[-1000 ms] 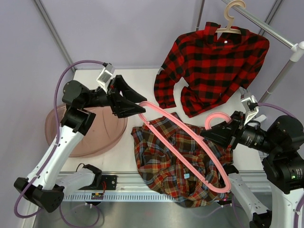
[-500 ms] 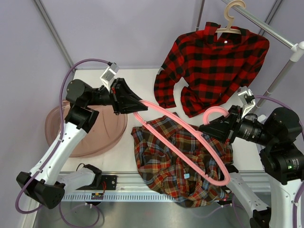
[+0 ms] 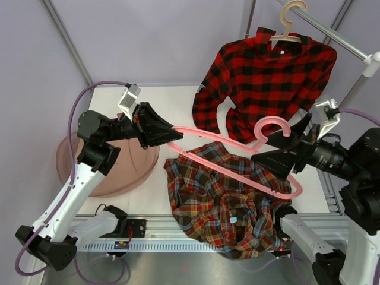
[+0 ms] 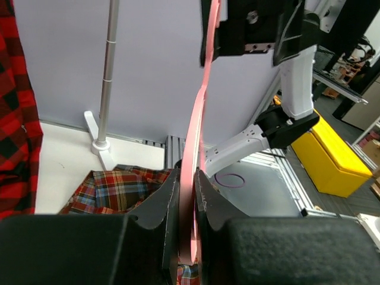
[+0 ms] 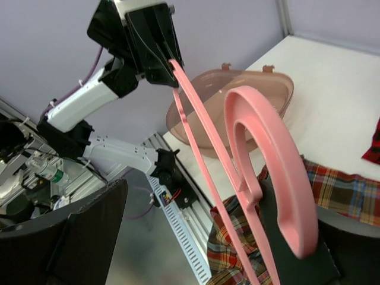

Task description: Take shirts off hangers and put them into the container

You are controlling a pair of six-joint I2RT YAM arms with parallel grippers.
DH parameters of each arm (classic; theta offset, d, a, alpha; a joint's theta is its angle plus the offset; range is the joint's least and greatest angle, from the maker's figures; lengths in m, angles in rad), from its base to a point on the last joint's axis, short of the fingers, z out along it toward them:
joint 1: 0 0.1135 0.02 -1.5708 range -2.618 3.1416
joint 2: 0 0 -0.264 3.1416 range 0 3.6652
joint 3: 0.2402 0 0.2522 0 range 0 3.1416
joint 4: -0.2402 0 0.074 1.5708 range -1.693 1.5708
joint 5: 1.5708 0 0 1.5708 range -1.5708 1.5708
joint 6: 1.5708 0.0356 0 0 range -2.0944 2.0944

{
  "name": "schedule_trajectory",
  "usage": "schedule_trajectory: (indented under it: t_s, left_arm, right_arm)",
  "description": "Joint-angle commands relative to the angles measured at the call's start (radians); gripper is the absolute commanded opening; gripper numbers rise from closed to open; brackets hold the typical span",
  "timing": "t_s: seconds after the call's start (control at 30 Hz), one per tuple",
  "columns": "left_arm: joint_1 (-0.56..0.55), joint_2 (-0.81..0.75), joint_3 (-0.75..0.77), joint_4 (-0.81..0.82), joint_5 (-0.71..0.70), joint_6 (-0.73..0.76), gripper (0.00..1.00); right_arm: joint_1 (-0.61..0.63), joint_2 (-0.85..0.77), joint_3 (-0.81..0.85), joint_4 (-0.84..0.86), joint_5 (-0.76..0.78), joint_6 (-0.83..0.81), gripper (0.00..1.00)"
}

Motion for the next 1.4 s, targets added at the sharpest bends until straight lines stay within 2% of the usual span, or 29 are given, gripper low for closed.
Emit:
schedule_trajectory:
  t_s: [0.0, 0.03, 0.1, 0.13, 0.17, 0.2, 0.23, 0.27, 0.3, 0.33, 0.37, 0.4, 0.43, 0.47, 0.6, 0.7, 0.77, 0.8, 0.83, 0.9, 1.03, 1.37]
  left_arm:
    - [-0.009, -0.040, -0.035, 0.037, -0.135, 0.025, 0.00]
    - [-0.023, -0.049, -0.050, 0.061, -0.192, 0.025, 0.00]
    - [-0.118, -0.045, -0.023, -0.030, -0.285, 0.143, 0.00]
    - [-0.165, -0.037, -0.003, -0.111, -0.401, 0.250, 0.00]
    - [-0.258, -0.026, 0.037, -0.141, -0.468, 0.290, 0.00]
    - [-0.293, -0.016, 0.046, -0.146, -0.538, 0.318, 0.00]
    - [-0.323, 0.003, 0.051, -0.114, -0.649, 0.347, 0.00]
    - [-0.369, 0.009, 0.034, -0.080, -0.693, 0.361, 0.00]
    - [-0.395, 0.016, 0.020, -0.042, -0.746, 0.384, 0.00]
    - [-0.426, 0.033, 0.014, 0.004, -0.867, 0.453, 0.00]
    - [-0.490, 0.050, 0.026, 0.009, -0.945, 0.487, 0.00]
    - [-0.512, 0.076, 0.042, 0.015, -0.996, 0.521, 0.00]
    - [-0.534, 0.102, 0.057, 0.041, -1.082, 0.574, 0.00]
    - [-0.570, 0.162, 0.075, 0.049, -1.124, 0.597, 0.00]
    - [-0.601, 0.300, 0.244, -0.011, -1.195, 0.680, 0.00]
    - [-0.598, 0.346, 0.273, 0.015, -1.181, 0.685, 0.00]
    - [-0.598, 0.383, 0.310, 0.011, -1.158, 0.687, 0.00]
    - [-0.598, 0.421, 0.333, 0.003, -1.152, 0.693, 0.00]
    - [-0.598, 0.437, 0.358, 0.014, -1.141, 0.687, 0.00]
    - [-0.598, 0.457, 0.371, 0.029, -1.133, 0.684, 0.00]
    - [-0.598, 0.478, 0.405, 0.051, -1.126, 0.676, 0.00]
    - [-0.620, 0.532, 0.575, 0.034, -1.097, 0.680, 0.00]
  right_arm:
    - [0.002, 0.000, 0.177, -0.098, 0.027, 0.001, 0.99]
    - [0.002, -0.012, 0.209, -0.117, 0.057, 0.010, 0.99]
    - [0.000, -0.038, 0.284, -0.167, 0.147, 0.033, 0.99]
    - [0.002, -0.050, 0.318, -0.192, 0.193, 0.036, 0.99]
    - [0.000, -0.050, 0.402, -0.221, 0.312, 0.045, 1.00]
    - [0.000, -0.050, 0.447, -0.281, 0.375, 0.061, 0.99]
    - [0.000, -0.049, 0.494, -0.305, 0.443, 0.067, 0.96]
    - [0.000, -0.053, 0.557, -0.328, 0.569, 0.077, 0.92]
    - [0.000, -0.064, 0.570, -0.324, 0.627, 0.091, 0.86]
    - [-0.003, -0.101, 0.570, -0.320, 0.688, 0.099, 0.82]
    - [-0.005, -0.124, 0.539, -0.303, 0.815, 0.131, 0.53]
    - [-0.005, -0.148, 0.518, -0.297, 0.872, 0.149, 0.34]
    - [-0.006, -0.186, 0.495, -0.293, 0.932, 0.162, 0.18]
    - [-0.006, -0.199, 0.454, -0.287, 0.990, 0.167, 0.07]
    - [-0.006, -0.213, 0.432, -0.324, 1.077, 0.128, 0.06]
    - [-0.006, -0.265, 0.403, -0.297, 1.114, 0.098, 0.00]
    - [-0.006, -0.276, 0.383, -0.272, 1.089, 0.088, 0.00]
    - [-0.006, -0.282, 0.376, -0.264, 1.077, 0.085, 0.07]
    - [-0.008, -0.287, 0.369, -0.260, 1.065, 0.081, 0.08]
    - [-0.008, -0.288, 0.350, -0.267, 1.057, 0.068, 0.08]
    - [-0.006, -0.305, 0.329, -0.275, 1.077, 0.045, 0.00]
    - [-0.006, -0.317, 0.306, -0.247, 1.036, 0.022, 0.00]
